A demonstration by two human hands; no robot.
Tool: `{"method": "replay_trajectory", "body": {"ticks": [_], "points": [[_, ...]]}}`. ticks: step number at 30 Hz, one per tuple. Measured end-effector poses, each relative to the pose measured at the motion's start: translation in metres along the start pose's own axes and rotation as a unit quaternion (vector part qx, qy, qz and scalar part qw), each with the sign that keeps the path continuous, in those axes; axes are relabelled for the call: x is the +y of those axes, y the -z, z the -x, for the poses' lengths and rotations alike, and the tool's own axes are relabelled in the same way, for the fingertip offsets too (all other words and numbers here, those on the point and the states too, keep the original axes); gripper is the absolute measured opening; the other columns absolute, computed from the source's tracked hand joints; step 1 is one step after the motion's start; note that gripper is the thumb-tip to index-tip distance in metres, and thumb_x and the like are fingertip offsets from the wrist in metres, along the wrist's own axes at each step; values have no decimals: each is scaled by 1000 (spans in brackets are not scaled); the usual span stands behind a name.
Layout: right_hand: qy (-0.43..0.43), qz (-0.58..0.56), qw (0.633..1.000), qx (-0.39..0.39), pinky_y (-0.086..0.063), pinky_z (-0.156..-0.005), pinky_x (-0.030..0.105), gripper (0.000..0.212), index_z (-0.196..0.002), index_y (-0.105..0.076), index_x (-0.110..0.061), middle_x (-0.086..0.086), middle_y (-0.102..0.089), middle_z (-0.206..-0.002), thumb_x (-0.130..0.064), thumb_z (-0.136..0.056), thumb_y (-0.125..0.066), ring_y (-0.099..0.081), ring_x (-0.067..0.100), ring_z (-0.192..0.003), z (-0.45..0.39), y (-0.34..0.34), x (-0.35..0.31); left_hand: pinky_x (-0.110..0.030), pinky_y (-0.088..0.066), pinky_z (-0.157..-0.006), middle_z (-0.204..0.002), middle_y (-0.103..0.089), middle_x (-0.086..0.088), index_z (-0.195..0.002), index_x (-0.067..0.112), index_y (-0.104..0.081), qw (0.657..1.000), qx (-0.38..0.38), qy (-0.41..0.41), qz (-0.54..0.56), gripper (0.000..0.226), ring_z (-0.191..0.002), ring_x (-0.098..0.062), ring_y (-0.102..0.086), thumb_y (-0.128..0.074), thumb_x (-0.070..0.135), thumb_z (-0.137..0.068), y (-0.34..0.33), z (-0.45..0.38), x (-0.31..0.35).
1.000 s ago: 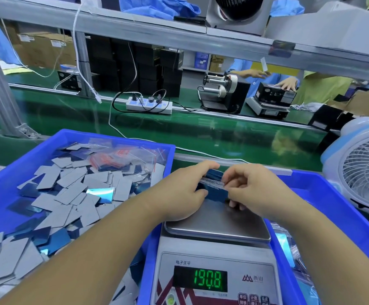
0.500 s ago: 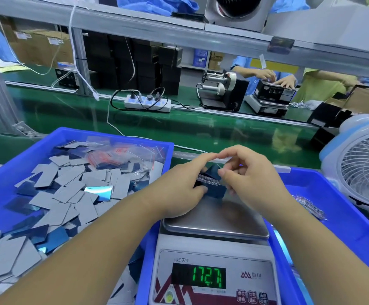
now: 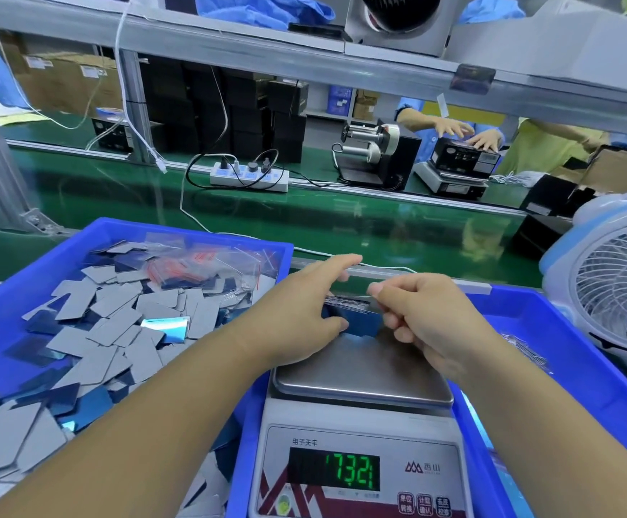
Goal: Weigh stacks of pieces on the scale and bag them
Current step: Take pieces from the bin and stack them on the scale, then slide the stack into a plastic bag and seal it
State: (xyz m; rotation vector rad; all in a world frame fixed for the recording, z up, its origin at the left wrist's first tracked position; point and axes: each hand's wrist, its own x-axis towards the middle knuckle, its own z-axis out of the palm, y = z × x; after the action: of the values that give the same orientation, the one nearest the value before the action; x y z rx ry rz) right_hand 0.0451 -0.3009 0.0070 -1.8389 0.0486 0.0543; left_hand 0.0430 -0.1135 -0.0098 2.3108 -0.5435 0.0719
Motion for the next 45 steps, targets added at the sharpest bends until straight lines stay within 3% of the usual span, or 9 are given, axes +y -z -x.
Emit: {"method": "replay_trajectory", "body": {"ticks": [5,9,14,21,24,27,31,40,45], "points": [[-3,105,994,-32,-26,-45,25,38,-63,-60,-8,3,-44,-53,-26,-96,-61,-34,19,-53,1,1,1,-5,-37,-90,-119,-62,21,-133,38,-54,1000,4,-14,-14,52,-106,3,-53,-65,13,-88,-1,1,5],[67,233,970,-25,-28,-48,24,26,-73,-64,-22,-10,-43,-44,-35,-96,-57,-34,8,-41,1,1,3,-29,-43,-99,-118,-61,10,-125,40,-52,1000,-22,-9,-6,44,-115,-9,-50,-60,14,-92,-3,1,9],[99,174,976,-81,-35,-54,23,8,-82,-69,-33,-16,-55,-54,-36,-89,-67,-45,1,-47,4,4,-1,-35,-41,-101,-123,-53,2,-128,46,-43,999,-48,16,1,42,-116,-16,-50,-55,21,-97,-1,1,7],[169,310,933,-72,-39,-60,9,19,-105,-69,-39,-36,-66,-83,-29,-89,-69,-58,-12,-72,6,0,-2,-26,-37,-102,-132,-48,11,-148,40,-28,999,-34,13,34,69,-120,-9,-46,-49,6,-93,-5,2,14],[173,338,923,-56,-44,-68,7,21,-103,-68,-39,-28,-69,-90,-24,-89,-63,-61,-7,-83,6,0,-3,-26,-38,-105,-135,-43,10,-149,40,-27,997,-30,17,69,79,-122,-9,-45,-45,-2,-86,-9,2,21],[199,327,923,-41,-42,-67,5,26,-87,-61,-41,-33,-65,-81,-16,-82,-63,-59,-12,-81,10,-8,-2,-6,-31,-100,-145,-34,9,-152,39,-24,995,-42,7,87,88,-126,-1,-39,-41,-7,-79,-16,3,30],[227,313,922,-31,-38,-67,1,36,-74,-50,-46,-50,-53,-71,-14,-78,-67,-53,-25,-78,13,-12,-3,-28,-32,-115,-144,-30,15,-151,45,-22,992,-39,-13,123,94,-136,-7,-34,-36,-8,-75,-20,7,37],[228,354,905,-52,-39,-63,3,28,-81,-56,-42,-29,-59,-75,-16,-80,-64,-54,-18,-76,14,-11,-4,-29,-30,-114,-149,-20,22,-153,43,-15,993,-78,-16,89,93,-141,-12,-28,-38,-5,-77,-15,6,32],[215,347,912,-40,-37,-65,2,21,-86,-65,-40,-29,-65,-75,-21,-82,-72,-55,-14,-73,15,-11,-5,-27,-41,-92,-126,-53,2,-134,31,-48,984,154,56,72,63,-111,-13,-51,-44,-1,-80,16,-10,-4]]}}
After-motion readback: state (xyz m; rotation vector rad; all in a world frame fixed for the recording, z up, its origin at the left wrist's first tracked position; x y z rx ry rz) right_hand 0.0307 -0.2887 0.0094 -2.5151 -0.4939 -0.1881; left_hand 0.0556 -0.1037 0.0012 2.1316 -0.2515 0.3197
